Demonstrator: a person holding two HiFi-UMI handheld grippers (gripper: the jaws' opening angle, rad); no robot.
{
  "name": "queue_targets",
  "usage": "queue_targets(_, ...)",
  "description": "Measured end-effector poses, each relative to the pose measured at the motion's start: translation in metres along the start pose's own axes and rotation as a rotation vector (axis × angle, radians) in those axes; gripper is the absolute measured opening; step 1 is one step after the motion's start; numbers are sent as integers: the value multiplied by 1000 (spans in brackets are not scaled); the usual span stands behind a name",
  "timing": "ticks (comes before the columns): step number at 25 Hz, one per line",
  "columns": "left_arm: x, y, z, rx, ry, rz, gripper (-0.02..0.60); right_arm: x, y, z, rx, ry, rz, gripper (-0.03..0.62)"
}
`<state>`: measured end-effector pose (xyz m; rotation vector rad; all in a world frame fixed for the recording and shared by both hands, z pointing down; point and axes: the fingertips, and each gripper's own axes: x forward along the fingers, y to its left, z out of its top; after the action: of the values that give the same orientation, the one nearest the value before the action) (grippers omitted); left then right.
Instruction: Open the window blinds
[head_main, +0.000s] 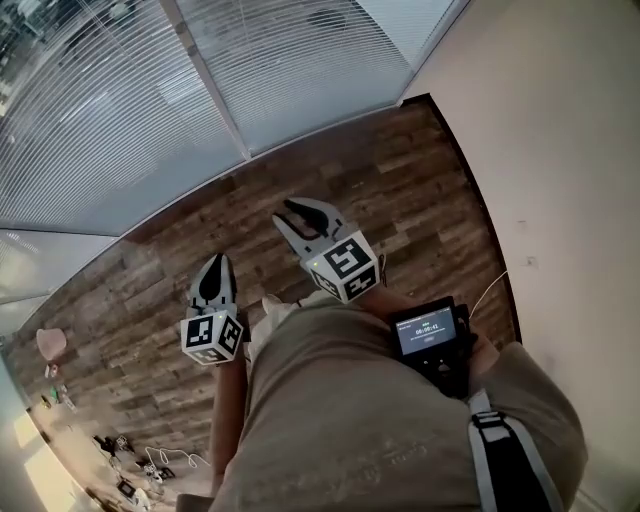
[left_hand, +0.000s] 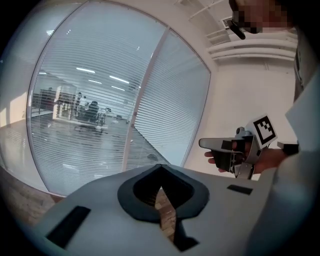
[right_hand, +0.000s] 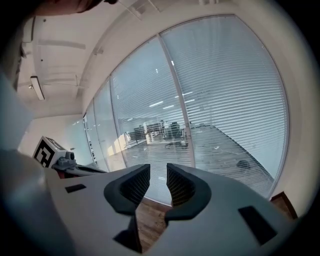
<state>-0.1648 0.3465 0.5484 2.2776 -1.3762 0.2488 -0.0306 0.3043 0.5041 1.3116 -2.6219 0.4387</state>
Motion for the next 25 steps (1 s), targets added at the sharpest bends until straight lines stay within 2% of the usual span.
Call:
queue_targets(5,-48,48,-8,-4,1,-12,14,24,73,2,-51,15,34,110)
queue_targets(11,-103,104,-22,-8,-18,-25,14,36,139,-13,-75,39,11,110)
queue_targets(18,-119,134,-44,9,11,-30,14,42,166,-50,-8,55,-23,110)
queue_targets(22,-126,143,-35,17,-3,-24,14,43,172,-34,-21,14,-22,110)
queue_targets(25,-120,137,-37,10,4,-31,14,35,160,-32,-24,4,-45,110)
